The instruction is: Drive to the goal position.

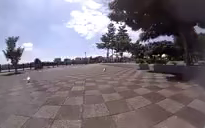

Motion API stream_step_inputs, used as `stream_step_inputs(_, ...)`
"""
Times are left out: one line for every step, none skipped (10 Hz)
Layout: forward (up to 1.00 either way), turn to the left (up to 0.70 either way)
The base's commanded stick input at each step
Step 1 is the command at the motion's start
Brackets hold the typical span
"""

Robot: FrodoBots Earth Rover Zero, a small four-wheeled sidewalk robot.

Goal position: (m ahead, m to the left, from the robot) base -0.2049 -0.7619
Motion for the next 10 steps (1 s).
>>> stream_step_inputs(0.7, 0.14)
stream_step_inputs(0.7, 0.14)
stream_step_inputs(0.7, 0.14)
stream_step_inputs(0.7, 0.14)
stream_step_inputs(0.7, 0.14)
stream_step_inputs(0.7, 0.14)
stream_step_inputs(0.7, 0.14)
stream_step_inputs(0.7, 0.14)
stream_step_inputs(0.7, 0.14)
stream_step_inputs(0.7, 0.12)
